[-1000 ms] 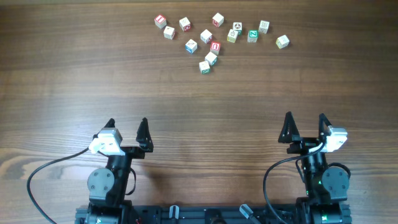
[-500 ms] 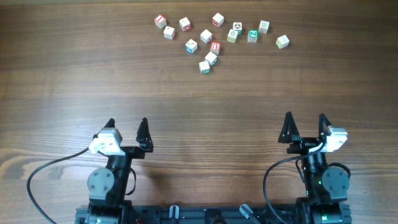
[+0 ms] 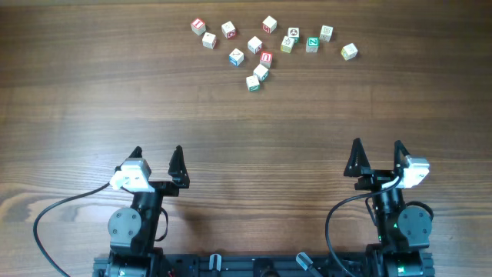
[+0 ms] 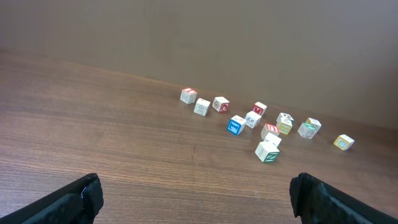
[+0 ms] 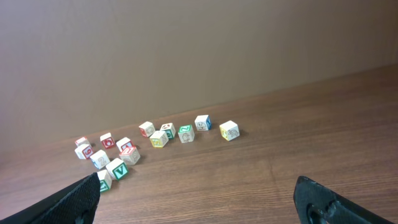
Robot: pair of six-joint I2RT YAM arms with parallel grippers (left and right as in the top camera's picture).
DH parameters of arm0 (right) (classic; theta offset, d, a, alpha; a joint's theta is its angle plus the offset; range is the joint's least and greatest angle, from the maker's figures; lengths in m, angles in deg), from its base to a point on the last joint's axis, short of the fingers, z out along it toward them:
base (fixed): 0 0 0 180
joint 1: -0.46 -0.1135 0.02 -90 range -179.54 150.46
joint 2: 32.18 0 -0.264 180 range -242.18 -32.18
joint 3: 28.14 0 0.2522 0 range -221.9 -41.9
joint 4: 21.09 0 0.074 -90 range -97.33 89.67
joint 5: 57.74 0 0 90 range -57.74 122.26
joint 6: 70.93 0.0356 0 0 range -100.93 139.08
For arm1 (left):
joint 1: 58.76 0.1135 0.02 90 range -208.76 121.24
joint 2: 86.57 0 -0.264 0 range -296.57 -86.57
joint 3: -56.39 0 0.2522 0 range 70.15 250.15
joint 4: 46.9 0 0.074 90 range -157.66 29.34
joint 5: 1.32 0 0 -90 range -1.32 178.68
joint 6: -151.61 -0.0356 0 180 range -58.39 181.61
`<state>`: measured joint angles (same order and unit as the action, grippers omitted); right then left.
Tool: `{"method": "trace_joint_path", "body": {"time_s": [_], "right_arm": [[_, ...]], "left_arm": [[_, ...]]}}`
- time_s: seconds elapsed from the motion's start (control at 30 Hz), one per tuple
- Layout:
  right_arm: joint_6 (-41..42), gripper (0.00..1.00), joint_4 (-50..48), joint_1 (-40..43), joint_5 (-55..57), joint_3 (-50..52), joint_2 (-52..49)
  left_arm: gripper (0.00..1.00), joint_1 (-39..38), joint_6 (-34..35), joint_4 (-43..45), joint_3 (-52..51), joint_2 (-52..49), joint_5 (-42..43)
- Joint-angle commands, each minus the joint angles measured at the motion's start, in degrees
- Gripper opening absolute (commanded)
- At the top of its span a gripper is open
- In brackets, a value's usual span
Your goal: Form a tower
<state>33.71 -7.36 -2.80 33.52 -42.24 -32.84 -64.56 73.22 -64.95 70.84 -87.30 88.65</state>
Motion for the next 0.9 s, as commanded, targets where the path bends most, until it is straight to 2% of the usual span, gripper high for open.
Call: {"method": "trace_joint_path", "body": {"time_s": [0.0, 0.27, 0.43, 0.57, 0.7, 0.87], "right_arm": [[-1.1, 1.0, -0.3, -0.1, -0.9, 0.0, 0.4], [-1.1, 1.0, -0.3, -0.1, -0.9, 0.0, 0.4], [-1.0, 1.0, -0.3, -0.1, -0.9, 0.0, 0.4], [-1.0, 1.0, -0.3, -0.1, -0.9, 0.0, 0.4], [-1.1, 1.0, -0.3, -0.1, -0.9, 0.0, 0.4], [-1.0, 1.0, -0.3, -0.1, -0.9, 0.0, 0.4]], "left_arm": [[1.0, 0.5, -0.9, 0.0, -0.4, 0.5, 0.9], [1.0, 0.5, 1.3, -0.5, 0.2, 0.5, 3.7], [1.0, 0.5, 2.5, -10.2, 5.9, -0.2, 3.7], [1.0, 0.4, 2.6, -10.6, 7.5, -2.4, 3.7], [1.0, 0.5, 2.5, -12.2, 14.4, -9.2, 5.6], [1.0, 0.4, 2.5, -19.8, 32.1, -27.8, 8.4]]}}
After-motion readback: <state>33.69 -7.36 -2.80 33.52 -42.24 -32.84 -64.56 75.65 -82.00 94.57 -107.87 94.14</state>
